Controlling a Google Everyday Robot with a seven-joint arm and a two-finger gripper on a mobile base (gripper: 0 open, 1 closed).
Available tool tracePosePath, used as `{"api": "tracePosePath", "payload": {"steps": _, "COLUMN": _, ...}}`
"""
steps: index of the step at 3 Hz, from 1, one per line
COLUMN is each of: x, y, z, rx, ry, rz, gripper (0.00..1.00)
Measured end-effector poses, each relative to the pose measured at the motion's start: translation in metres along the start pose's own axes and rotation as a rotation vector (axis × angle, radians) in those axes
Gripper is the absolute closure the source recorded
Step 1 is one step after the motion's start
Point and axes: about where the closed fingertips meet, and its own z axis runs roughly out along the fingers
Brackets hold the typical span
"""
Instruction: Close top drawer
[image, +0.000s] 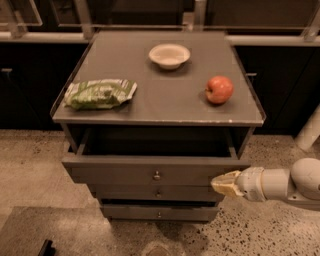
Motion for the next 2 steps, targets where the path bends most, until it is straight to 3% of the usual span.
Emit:
{"api": "tracePosePath", "payload": {"steps": 1, "x": -0.0369, "y": -0.0166, "z": 0.0037, "rx": -0.019, "ry": -0.121, "rz": -0.031, "gripper": 1.0}}
{"api": "tracePosePath", "payload": {"steps": 2, "x": -0.0456, "y": -0.0181, "z": 0.0033, "rx": -0.021, "ry": -0.149, "rz": -0.042, "gripper": 1.0}}
